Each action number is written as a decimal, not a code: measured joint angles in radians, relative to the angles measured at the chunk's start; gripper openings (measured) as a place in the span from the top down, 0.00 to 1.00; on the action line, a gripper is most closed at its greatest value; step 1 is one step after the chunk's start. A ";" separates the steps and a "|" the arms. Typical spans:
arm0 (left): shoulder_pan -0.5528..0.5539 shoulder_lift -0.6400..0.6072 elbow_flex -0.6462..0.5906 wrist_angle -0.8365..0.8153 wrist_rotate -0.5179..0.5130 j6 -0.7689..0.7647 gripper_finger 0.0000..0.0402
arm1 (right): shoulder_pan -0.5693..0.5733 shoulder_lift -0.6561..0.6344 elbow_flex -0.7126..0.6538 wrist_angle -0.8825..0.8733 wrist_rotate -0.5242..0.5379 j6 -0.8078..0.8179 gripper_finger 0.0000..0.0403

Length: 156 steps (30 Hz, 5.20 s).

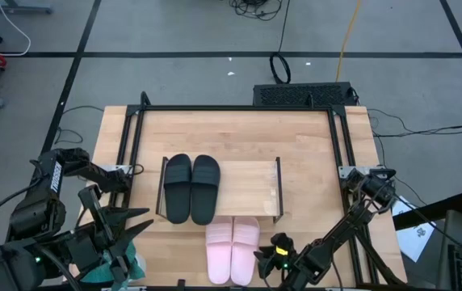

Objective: Pick and place slides into the shelf
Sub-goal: Put the right pink slide on the shelf

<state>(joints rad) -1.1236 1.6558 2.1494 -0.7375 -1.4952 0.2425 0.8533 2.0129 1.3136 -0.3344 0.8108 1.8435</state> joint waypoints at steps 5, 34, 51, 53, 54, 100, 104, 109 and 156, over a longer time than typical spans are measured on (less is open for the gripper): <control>0.000 0.000 0.000 0.000 0.000 0.017 0.73 | -0.019 0.000 0.000 0.001 -0.004 -0.004 0.65; 0.000 0.000 0.000 -0.018 0.001 0.041 0.73 | -0.069 0.000 0.000 -0.052 -0.080 0.038 0.65; 0.000 0.000 0.000 -0.021 0.000 0.042 0.73 | -0.100 0.000 0.000 -0.053 -0.074 0.009 0.77; 0.000 0.000 0.000 -0.021 0.001 0.042 0.73 | -0.100 0.000 0.000 -0.053 -0.074 0.000 0.82; 0.000 0.000 0.000 -0.022 0.001 0.042 0.73 | -0.100 0.000 0.000 -0.054 -0.074 0.000 0.85; 0.037 0.000 0.000 -0.021 0.003 0.034 0.73 | -0.040 -0.007 0.000 -0.008 0.002 0.067 1.00; 0.037 0.000 0.000 -0.021 0.003 0.032 0.73 | -0.040 -0.016 0.000 -0.018 0.042 0.084 1.00; 0.037 0.000 0.000 -0.021 0.004 0.025 0.73 | -0.041 -0.059 0.000 -0.060 0.055 0.082 1.00; 0.106 0.000 0.000 -0.020 0.005 -0.036 0.73 | 0.053 -0.393 0.000 0.180 0.096 -0.383 1.00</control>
<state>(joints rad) -1.0172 1.6554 2.1498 -0.7578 -1.4906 0.2069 0.9062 1.6203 1.3136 -0.1545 0.9071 1.4603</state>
